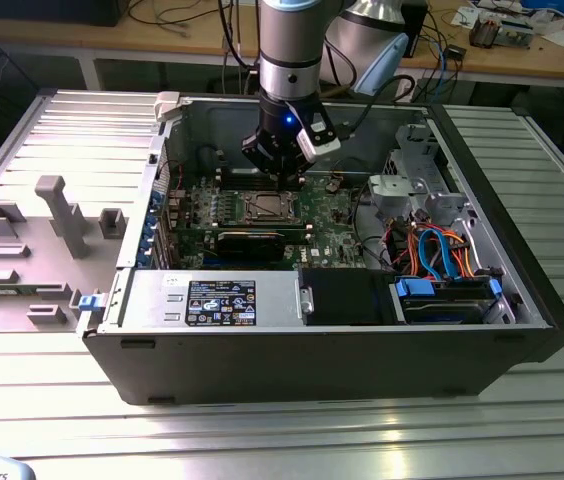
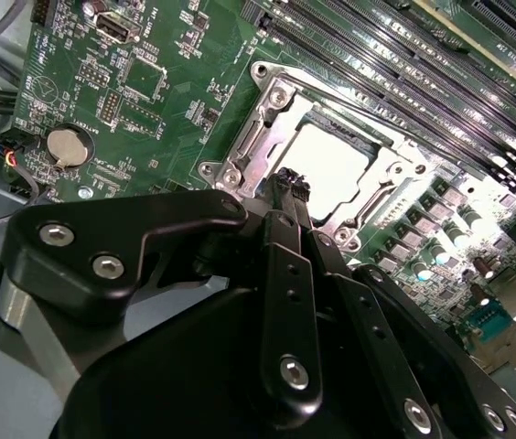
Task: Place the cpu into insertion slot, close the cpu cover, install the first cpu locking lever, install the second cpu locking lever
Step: 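Install the second cpu locking lever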
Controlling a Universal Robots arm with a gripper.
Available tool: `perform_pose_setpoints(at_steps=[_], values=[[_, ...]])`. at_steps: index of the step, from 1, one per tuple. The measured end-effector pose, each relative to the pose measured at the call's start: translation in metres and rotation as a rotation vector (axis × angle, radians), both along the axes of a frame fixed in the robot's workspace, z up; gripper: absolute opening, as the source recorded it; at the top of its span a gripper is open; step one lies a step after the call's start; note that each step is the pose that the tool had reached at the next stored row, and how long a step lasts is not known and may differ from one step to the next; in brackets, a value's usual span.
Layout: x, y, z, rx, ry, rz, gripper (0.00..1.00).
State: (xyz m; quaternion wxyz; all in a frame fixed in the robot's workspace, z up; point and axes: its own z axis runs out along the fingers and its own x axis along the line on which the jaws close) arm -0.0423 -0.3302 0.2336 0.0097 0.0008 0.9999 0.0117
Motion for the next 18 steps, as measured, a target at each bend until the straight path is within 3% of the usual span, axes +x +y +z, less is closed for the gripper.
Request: perform_pose_setpoints(at_steps=[8, 14, 18], values=[[0.0001, -0.0003, 0.0069, 0.0011, 0.0000, 0.000, 0.11], [0.0000, -0.0077, 0.0068, 0.0052, -0.0001, 0.000, 0.11], [0.0000, -0.0091, 0.0096, 0.0059, 0.0000, 0.000, 0.11]])
